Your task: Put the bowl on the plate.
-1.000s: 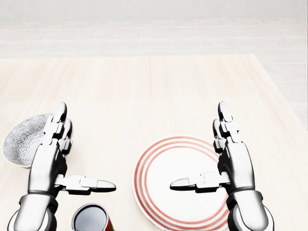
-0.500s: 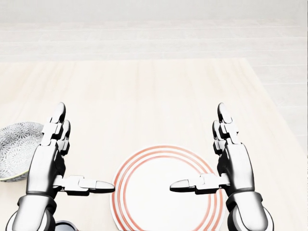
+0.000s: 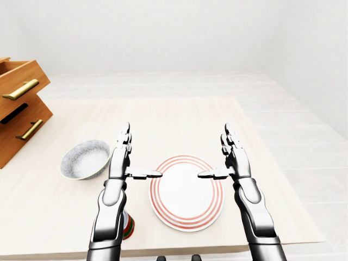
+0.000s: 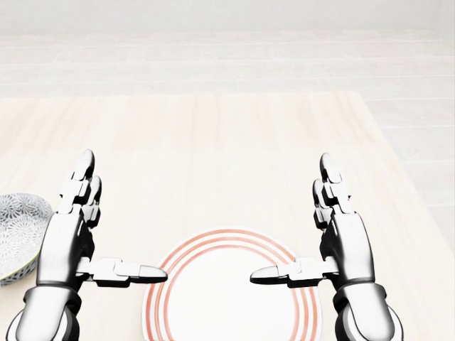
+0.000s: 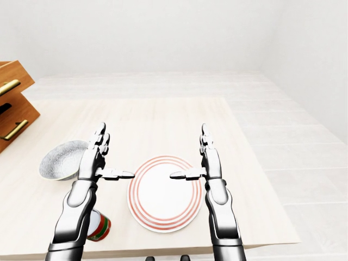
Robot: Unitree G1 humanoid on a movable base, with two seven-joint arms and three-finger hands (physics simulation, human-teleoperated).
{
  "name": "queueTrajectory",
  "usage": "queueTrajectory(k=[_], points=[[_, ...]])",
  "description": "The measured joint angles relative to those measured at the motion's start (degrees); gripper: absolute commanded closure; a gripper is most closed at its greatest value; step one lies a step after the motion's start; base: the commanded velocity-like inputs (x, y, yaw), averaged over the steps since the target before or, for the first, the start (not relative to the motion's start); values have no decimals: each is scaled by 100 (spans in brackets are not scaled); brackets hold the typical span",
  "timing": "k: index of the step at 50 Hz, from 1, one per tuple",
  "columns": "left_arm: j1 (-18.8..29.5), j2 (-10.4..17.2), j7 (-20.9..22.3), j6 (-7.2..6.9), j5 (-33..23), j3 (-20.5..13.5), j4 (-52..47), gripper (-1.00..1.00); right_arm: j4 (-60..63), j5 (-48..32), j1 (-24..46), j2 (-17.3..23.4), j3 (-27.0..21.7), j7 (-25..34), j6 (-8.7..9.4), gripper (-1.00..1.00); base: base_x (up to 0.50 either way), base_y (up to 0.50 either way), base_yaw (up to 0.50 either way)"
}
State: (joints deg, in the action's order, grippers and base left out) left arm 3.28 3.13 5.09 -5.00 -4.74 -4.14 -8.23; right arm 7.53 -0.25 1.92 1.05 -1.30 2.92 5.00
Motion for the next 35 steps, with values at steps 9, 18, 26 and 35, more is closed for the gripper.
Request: queueTrajectory(k=[9, 18, 26, 35], points=[[171, 87, -7, 0, -14, -92, 77, -100, 27, -15, 14, 10, -7, -9, 0, -100, 2, 0, 0], [510, 317, -6, 0, -129, -269, 312, -100, 63, -51, 34, 19, -15, -25, 0, -100, 0, 0, 0], [840, 604, -19, 60, -278, -479, 694, -100, 134, -65, 49, 26, -21, -20, 0, -100, 0, 0, 0], [1203, 1033, -47, 372, -563, -692, 1380, -100, 235, -68, 25, 23, -29, -15, 0, -100, 0, 0, 0]])
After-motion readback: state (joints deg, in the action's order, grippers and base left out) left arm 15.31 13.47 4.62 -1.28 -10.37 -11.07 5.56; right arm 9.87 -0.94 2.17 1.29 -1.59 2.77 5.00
